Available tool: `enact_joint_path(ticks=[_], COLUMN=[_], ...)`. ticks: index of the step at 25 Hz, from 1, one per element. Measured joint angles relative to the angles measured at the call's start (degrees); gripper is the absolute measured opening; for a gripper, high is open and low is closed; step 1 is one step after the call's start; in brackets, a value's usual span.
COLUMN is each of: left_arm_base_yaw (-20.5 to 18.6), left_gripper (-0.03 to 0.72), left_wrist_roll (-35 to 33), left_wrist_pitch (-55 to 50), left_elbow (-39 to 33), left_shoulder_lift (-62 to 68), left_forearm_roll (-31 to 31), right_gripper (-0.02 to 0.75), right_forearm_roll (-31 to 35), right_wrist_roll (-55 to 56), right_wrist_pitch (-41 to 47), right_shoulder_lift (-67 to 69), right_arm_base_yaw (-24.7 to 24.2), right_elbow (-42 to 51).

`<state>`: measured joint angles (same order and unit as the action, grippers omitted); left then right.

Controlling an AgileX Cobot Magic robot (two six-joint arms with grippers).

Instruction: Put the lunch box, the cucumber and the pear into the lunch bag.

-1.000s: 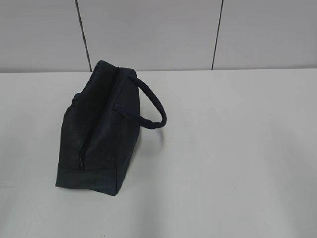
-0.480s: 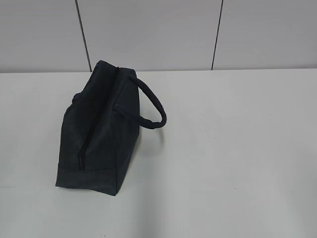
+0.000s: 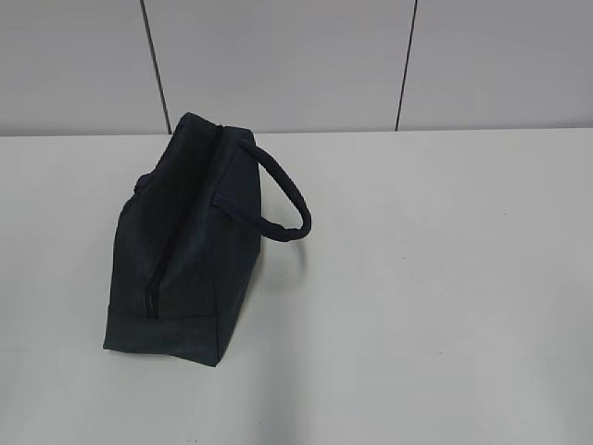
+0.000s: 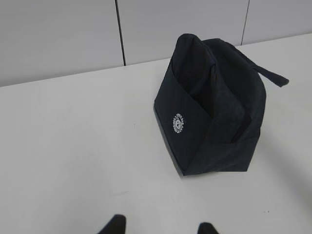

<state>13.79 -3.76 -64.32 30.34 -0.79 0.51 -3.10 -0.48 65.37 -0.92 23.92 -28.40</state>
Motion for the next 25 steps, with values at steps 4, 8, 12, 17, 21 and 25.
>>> enact_joint_path(ticks=[4,8,12,17,21,25], left_arm_base_yaw=[0.00,0.00,0.00,0.00,0.00,-2.04], left_gripper=[0.276,0.276,0.276,0.276,0.276,0.276], left_wrist_roll=[0.00,0.00,0.00,0.00,0.00,0.00], left_wrist_pitch=[0.07,0.19,0.19,0.23,0.30,0.36], left_elbow=[0.00,0.00,0.00,-0.04,-0.10,-0.10], left_shoulder_lift=[0.00,0.00,0.00,0.00,0.00,0.00], left_forearm_roll=[0.00,0.00,0.00,0.00,0.00,0.05], right_gripper=[0.444,0.444,0.444,0.444,0.444,0.444], right_forearm_roll=[0.00,0.00,0.00,0.00,0.00,0.00], right_wrist_roll=[0.08,0.08,0.08,0.08,0.08,0.08], right_wrist_pitch=[0.00,0.00,0.00,0.00,0.00,0.00], right_shoulder_lift=[0.00,0.00,0.00,0.00,0.00,-0.08], right_arm_base_yaw=[0.00,0.00,0.00,0.00,0.00,-2.77], right_elbow=[0.00,0.00,0.00,0.00,0.00,0.00])
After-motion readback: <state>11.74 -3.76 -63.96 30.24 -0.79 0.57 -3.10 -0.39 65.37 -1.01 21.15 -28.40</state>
